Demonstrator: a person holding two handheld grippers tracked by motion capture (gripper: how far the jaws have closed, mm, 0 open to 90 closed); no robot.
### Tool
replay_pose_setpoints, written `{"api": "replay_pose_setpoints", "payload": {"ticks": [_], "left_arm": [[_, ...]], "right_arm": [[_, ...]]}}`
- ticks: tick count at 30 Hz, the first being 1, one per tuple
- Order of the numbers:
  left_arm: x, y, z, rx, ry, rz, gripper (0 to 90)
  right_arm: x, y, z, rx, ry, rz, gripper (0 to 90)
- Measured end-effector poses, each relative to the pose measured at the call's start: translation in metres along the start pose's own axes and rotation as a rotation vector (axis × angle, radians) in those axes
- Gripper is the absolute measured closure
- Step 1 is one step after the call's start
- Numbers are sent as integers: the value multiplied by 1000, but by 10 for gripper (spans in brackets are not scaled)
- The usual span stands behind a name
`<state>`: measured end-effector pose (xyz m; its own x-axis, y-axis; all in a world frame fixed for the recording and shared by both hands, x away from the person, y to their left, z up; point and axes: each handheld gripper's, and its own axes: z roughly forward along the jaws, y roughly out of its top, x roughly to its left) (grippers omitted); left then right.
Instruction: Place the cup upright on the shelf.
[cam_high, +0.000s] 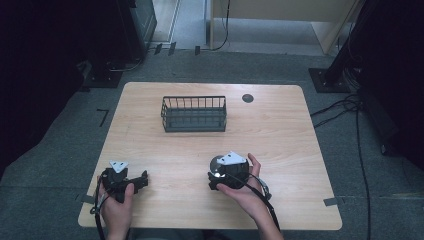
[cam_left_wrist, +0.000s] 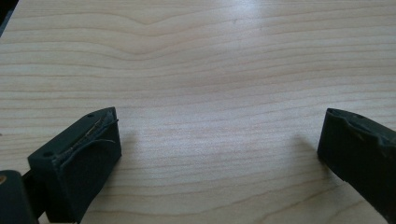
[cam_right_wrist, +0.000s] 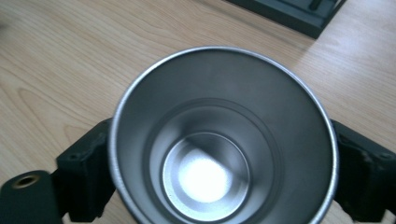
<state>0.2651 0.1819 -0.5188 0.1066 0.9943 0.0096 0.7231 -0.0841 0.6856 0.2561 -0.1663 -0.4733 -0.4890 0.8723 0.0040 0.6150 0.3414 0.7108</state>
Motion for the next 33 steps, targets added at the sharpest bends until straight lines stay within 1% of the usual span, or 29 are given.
{"api": "replay_pose_setpoints", "payload": {"ticks": [3, 5, 11, 15, 22, 25, 33], "left_arm": [[0, 0, 0, 0, 0, 0, 0], [0, 0, 0, 0, 0, 0, 0], [0, 0, 0, 1, -3, 4, 0], [0, 0, 0, 1, -3, 5, 0], [0, 0, 0, 2, -3, 5, 0], [0, 0, 0, 1, -3, 4, 0], [0, 0, 0, 1, -3, 5, 0]], "right_arm": [[-1, 0, 0, -2, 0, 9, 128], [-1, 0, 0, -8, -10, -2, 139], [-1, 1, 0, -6, -9, -21, 145], [-2, 3, -2, -12, -5, -17, 146], [-3, 11, -5, -20, 0, -18, 148], [-3, 15, -5, -21, 1, -30, 148], [-5, 28, -6, -32, -2, -43, 148]]}}
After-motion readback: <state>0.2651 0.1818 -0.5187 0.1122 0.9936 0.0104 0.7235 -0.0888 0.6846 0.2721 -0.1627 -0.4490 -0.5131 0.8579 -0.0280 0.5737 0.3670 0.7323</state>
